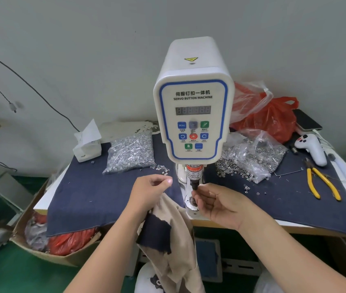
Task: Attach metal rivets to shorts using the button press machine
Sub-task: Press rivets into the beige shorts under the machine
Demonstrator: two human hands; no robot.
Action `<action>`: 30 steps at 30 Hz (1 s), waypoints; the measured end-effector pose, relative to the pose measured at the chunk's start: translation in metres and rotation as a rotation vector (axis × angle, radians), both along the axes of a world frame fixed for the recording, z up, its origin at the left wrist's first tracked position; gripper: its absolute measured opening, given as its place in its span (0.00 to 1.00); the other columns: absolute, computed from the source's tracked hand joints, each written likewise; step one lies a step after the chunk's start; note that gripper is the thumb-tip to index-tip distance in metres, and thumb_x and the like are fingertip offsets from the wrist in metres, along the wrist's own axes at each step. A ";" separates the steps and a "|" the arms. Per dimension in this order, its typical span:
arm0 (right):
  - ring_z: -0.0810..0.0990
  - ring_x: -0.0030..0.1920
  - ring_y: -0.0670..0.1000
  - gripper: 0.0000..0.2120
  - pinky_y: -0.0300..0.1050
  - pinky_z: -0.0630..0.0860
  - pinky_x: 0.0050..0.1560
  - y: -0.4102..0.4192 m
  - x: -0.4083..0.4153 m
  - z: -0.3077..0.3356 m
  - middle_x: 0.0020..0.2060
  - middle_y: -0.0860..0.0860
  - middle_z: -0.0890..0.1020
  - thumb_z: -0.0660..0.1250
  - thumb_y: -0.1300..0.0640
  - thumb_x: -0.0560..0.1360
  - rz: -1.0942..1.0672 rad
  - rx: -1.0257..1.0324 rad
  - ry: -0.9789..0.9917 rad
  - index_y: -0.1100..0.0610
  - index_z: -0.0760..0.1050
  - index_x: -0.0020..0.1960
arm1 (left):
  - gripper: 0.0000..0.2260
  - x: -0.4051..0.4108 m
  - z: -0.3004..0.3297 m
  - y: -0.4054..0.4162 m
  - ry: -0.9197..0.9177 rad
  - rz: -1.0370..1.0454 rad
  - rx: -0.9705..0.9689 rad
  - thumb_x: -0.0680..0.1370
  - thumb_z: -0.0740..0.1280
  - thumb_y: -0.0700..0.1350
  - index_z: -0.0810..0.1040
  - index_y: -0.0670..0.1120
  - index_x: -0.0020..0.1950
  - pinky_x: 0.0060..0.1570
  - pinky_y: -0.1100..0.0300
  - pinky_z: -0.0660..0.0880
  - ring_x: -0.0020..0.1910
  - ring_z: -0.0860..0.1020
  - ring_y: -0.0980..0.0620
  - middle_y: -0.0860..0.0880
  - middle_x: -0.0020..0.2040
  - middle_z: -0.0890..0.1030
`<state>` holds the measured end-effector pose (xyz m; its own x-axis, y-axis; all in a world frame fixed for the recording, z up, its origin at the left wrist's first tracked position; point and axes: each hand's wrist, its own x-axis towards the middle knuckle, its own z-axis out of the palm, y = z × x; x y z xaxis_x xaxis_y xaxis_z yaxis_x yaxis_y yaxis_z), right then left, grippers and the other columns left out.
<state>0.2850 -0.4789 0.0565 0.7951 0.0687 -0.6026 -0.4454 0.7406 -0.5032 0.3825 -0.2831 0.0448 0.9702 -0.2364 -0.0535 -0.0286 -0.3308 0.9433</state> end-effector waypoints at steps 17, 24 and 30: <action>0.84 0.33 0.51 0.13 0.41 0.82 0.32 -0.041 -0.024 -0.020 0.41 0.61 0.86 0.66 0.60 0.82 -0.045 -0.238 -0.027 0.69 0.84 0.51 | 0.14 -0.053 -0.020 -0.044 -0.025 0.049 -0.124 0.78 0.75 0.48 0.87 0.65 0.35 0.43 0.76 0.73 0.47 0.83 0.67 0.63 0.43 0.87; 0.81 0.30 0.49 0.16 0.40 0.79 0.29 -0.050 -0.034 -0.030 0.37 0.57 0.85 0.65 0.59 0.82 -0.052 -0.202 0.002 0.65 0.87 0.42 | 0.06 -0.058 -0.026 -0.052 0.019 0.048 -0.207 0.79 0.75 0.44 0.90 0.54 0.45 0.49 0.69 0.76 0.49 0.83 0.62 0.54 0.48 0.87; 0.79 0.28 0.49 0.16 0.39 0.77 0.27 -0.053 -0.034 -0.034 0.34 0.56 0.83 0.65 0.58 0.82 -0.045 -0.187 0.014 0.65 0.87 0.43 | 0.07 -0.060 -0.028 -0.054 -0.007 0.023 -0.250 0.79 0.75 0.42 0.90 0.53 0.46 0.45 0.71 0.76 0.46 0.83 0.63 0.50 0.49 0.86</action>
<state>0.2508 -0.5320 0.0222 0.7861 -0.0809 -0.6128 -0.4219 0.6544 -0.6275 0.3223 -0.3373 0.0167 0.9757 -0.2188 0.0108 -0.0307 -0.0878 0.9957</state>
